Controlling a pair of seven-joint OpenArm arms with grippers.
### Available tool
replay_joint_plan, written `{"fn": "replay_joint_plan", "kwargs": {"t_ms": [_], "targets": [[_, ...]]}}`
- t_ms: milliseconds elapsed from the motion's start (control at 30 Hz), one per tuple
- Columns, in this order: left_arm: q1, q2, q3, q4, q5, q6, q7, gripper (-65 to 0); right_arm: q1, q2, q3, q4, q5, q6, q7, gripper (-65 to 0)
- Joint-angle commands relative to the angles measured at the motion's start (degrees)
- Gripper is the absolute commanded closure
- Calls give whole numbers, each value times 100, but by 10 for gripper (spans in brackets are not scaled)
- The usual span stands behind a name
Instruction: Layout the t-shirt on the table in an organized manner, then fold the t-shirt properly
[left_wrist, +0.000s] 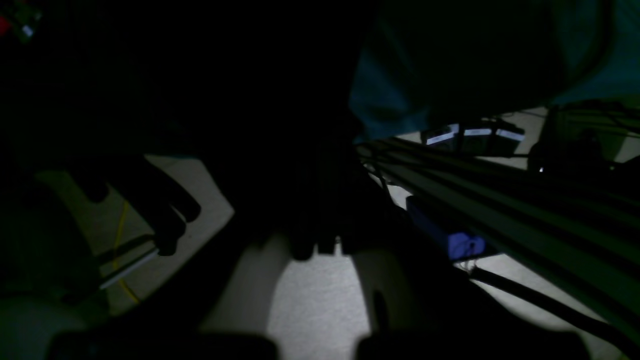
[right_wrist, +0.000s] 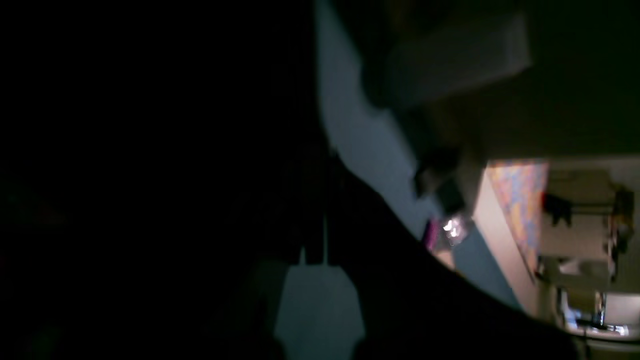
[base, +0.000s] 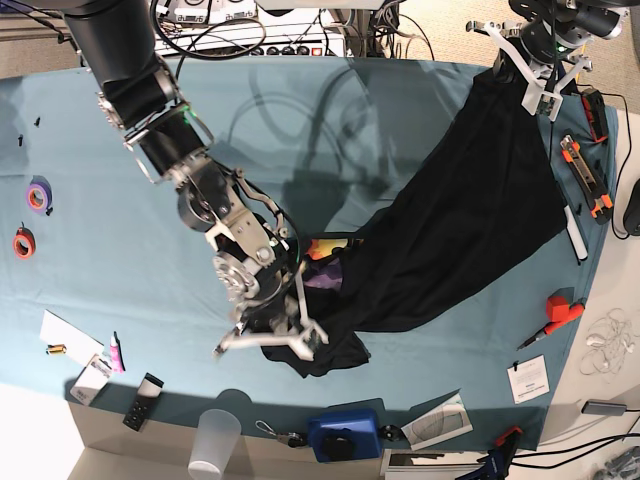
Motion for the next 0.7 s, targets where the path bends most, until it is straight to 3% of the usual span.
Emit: {"fn": "replay_joint_plan", "kwargs": {"t_ms": [0,200,433,533,667], "targets": [[46,-35,-26,92,-39,-7,-83,0,177,-24,48,339,-55,-61,39,0],[44,-35,-26,92,-39,-7,-83,0,175,-28,240,1353,-55,-365,-153,0],[46,-35,-26,92,-42,-9,-157,0,63,-24,938,1062,-55,-348,-439,0],[-22,-35,-26,92,-48,-11,-323,0,85,-22,1244,1071,-81,-197,-619,0],[-417,-39,-26,92,-63,-13,-339,0,81,-22,2118,1091,-94,-197,-745,0]]}}
